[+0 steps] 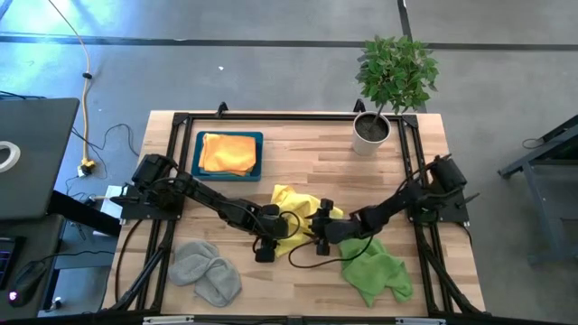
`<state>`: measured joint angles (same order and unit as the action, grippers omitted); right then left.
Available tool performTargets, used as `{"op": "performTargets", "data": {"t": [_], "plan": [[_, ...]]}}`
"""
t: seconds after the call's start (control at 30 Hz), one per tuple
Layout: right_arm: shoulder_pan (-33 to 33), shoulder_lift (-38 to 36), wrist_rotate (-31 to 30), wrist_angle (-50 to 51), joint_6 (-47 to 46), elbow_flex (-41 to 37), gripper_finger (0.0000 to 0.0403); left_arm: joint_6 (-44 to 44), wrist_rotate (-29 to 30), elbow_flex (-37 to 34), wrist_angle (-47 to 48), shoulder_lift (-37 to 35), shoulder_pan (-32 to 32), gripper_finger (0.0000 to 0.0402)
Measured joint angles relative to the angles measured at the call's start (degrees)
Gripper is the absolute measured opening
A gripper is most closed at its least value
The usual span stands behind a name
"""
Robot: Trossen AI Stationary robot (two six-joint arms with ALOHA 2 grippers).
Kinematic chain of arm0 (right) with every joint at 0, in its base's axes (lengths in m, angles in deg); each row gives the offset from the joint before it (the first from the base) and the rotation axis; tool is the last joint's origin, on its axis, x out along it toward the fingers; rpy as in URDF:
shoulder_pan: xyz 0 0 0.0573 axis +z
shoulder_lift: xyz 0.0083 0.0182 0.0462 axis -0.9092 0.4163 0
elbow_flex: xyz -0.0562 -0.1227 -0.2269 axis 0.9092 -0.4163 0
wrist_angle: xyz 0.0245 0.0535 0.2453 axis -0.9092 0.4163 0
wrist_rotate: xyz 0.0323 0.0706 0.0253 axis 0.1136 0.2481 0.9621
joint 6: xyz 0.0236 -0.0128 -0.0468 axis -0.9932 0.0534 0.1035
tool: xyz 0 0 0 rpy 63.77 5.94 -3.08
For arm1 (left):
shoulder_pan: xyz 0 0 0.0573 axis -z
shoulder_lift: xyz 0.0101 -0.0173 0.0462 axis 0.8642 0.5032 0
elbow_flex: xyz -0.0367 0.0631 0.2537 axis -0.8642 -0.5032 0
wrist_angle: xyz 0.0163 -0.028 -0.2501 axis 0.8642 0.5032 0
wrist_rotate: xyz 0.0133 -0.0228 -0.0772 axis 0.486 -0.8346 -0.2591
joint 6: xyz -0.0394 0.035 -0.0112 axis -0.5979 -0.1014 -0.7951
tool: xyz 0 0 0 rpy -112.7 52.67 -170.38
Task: Fold microfiber towels
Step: Fold the yellow microfiber cloth
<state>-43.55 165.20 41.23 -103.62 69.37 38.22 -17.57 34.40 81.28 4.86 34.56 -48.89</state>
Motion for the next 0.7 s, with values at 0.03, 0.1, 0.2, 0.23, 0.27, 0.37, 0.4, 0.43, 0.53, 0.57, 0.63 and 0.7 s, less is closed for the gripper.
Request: {"op": "performTargets", "data": {"t": [0.03, 0.1, 0.2, 0.23, 0.27, 0.37, 0.4, 0.43, 0.53, 0.57, 0.63, 0.7], "plan": [[0.0, 0.4, 0.0, -0.3, 0.0, 0.0, 0.0227, 0.0, 0.0, 0.0, 0.0, 0.0, 0.0, 0.0138], [0.0, 1.0, 0.0, -0.5, 0.1, 0.0, 0.0214, 0.1, 0.0, 0.0, 0.0, 0.0, 0.0, 0.0138], [0.0, 1.1, -0.1, -0.5, 0.0, 0.0, 0.0189, 0.1, 0.0, 0.0, 0.0, 0.0, 0.0, 0.0138], [0.0, 1.1, -0.1, -0.7, 0.0, 0.0, 0.0179, 0.1, 0.0, 0.0, 0.0, 0.0, 0.0, 0.0138], [0.0, 1.1, -0.1, -0.9, 0.1, 0.0, 0.0169, 0.1, 0.0, 0.0, 0.0, 0.0, 0.0, 0.0138], [0.0, 1.1, -0.1, -0.9, -0.2, 0.0, 0.0135, 0.1, 0.0, 0.0, 0.0, 0.0, 0.0, 0.0138], [0.0, 1.1, -0.1, -0.7, -0.8, 0.0, 0.0122, 0.1, 0.0, 0.0, 0.0, 0.0, 0.0, 0.0138], [0.0, 1.1, -0.1, -0.8, -1.1, 0.0, 0.0110, 0.1, 0.0, 0.0, 0.0, 0.0, 0.0, 0.0138], [0.0, 1.1, -0.1, -0.6, -1.4, 0.0, 0.0069, 0.1, 0.0, 0.0, 0.0, 0.0, 0.0, 0.0138], [0.0, 1.1, -0.1, -0.5, -1.4, 0.0, 0.0055, 0.1, 0.0, 0.0, 0.0, 0.0, 0.0, 0.0138], [0.0, 1.1, -0.2, -0.5, -1.4, 0.0, 0.0026, 0.1, 0.0, 0.0, 0.0, 0.0, 0.0, 0.0138], [0.0, 1.1, -0.3, -0.4, -1.4, 0.0, 0.0007, 0.0, 0.0, 0.0, 0.0, 0.0, 0.0, 0.0138]]}}
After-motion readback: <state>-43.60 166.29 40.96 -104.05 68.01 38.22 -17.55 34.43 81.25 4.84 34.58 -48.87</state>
